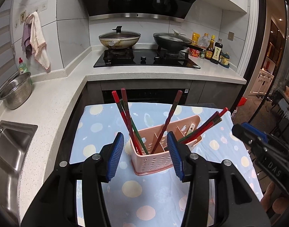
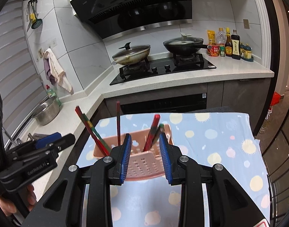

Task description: Organize utensils

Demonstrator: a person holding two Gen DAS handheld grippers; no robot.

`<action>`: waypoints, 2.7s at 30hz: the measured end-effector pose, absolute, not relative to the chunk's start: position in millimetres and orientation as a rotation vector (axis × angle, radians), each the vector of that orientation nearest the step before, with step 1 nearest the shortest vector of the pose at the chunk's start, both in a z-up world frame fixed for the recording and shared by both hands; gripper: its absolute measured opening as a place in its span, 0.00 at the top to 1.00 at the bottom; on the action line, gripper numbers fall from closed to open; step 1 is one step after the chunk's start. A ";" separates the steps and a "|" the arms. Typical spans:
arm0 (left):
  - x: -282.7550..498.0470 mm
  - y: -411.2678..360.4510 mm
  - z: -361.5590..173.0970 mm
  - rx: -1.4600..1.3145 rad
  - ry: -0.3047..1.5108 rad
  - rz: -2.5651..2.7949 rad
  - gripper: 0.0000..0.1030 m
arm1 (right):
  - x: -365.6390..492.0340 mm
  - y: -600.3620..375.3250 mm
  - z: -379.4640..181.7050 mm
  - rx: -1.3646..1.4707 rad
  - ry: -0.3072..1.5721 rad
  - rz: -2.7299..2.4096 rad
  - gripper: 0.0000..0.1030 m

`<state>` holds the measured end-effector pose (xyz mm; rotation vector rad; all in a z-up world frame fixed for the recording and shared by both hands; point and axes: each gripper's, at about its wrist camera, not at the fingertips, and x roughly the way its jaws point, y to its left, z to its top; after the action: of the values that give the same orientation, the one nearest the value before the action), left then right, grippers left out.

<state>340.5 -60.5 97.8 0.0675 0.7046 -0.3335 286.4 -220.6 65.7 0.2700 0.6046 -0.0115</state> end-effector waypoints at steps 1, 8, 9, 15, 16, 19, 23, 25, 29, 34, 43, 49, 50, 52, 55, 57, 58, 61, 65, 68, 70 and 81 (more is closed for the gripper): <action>338.3 -60.3 97.2 0.069 0.704 -0.329 0.52 | 283.9 -219.9 63.2 0.267 0.612 -0.013 0.70; 321.2 -59.7 91.7 0.073 0.705 -0.319 0.44 | 263.8 -212.8 52.8 0.229 0.639 -0.021 0.59; 318.6 -59.5 90.6 0.072 0.706 -0.318 0.42 | 261.3 -211.5 51.9 0.222 0.645 -0.021 0.58; 306.2 -59.6 83.9 0.074 0.711 -0.308 0.34 | 246.1 -208.6 44.2 0.204 0.682 -0.020 0.50; 303.8 -59.9 82.7 0.073 0.714 -0.306 0.32 | 243.5 -208.0 41.9 0.201 0.690 -0.020 0.48; 297.0 -59.9 78.1 0.071 0.721 -0.300 0.23 | 237.5 -207.1 36.7 0.195 0.709 -0.030 0.43; 286.7 -60.1 69.0 0.069 0.736 -0.295 0.14 | 227.6 -209.7 30.3 0.213 0.721 -0.052 0.33; 281.8 -60.3 63.4 0.069 0.747 -0.289 0.14 | 223.1 -211.9 27.8 0.223 0.723 -0.054 0.29; 273.3 -59.5 54.2 0.058 0.768 -0.280 0.10 | 216.4 -213.9 24.3 0.218 0.729 -0.075 0.17; 262.9 -59.2 43.9 0.067 0.783 -0.260 0.08 | 206.9 -216.8 16.9 0.213 0.733 -0.095 0.07; 248.8 -54.8 26.9 0.059 0.806 -0.217 0.07 | 190.4 -218.9 6.6 0.146 0.719 -0.141 0.06; 241.5 -50.0 24.2 0.054 0.811 -0.193 0.07 | 180.6 -216.6 3.8 0.130 0.723 -0.147 0.06; 239.9 -48.9 24.1 0.053 0.811 -0.188 0.07 | 179.1 -215.8 3.2 0.131 0.726 -0.145 0.06; 237.0 -47.7 23.8 0.055 0.809 -0.180 0.07 | 176.7 -214.5 2.4 0.138 0.730 -0.137 0.06; 232.7 -47.4 24.5 0.068 0.796 -0.161 0.07 | 173.5 -211.9 1.1 0.137 0.735 -0.132 0.06; 229.7 -47.3 25.0 0.070 0.793 -0.157 0.07 | 170.9 -210.3 0.2 0.131 0.739 -0.134 0.06; 227.9 -46.9 25.4 0.068 0.791 -0.157 0.07 | 169.8 -210.2 -0.1 0.135 0.740 -0.132 0.06; 225.0 -46.3 25.8 0.072 0.788 -0.155 0.07 | 166.6 -209.9 -1.9 0.139 0.744 -0.131 0.06; 219.2 -49.9 24.1 0.089 0.787 -0.167 0.07 | 164.0 -210.8 -4.0 0.143 0.749 -0.132 0.06; 215.9 -52.7 21.7 0.089 0.796 -0.177 0.07 | 162.9 -211.2 -5.1 0.139 0.751 -0.134 0.06; 213.8 -53.8 20.2 0.087 0.800 -0.183 0.07 | 162.1 -210.5 -5.4 0.134 0.750 -0.136 0.06; 206.1 -55.7 14.4 0.090 0.816 -0.170 0.07 | 158.2 -206.2 -10.1 0.129 0.765 -0.127 0.06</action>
<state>206.1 -55.7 14.4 0.0899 0.8162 -0.1704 158.2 -206.2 -10.1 0.1286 0.7649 -0.1266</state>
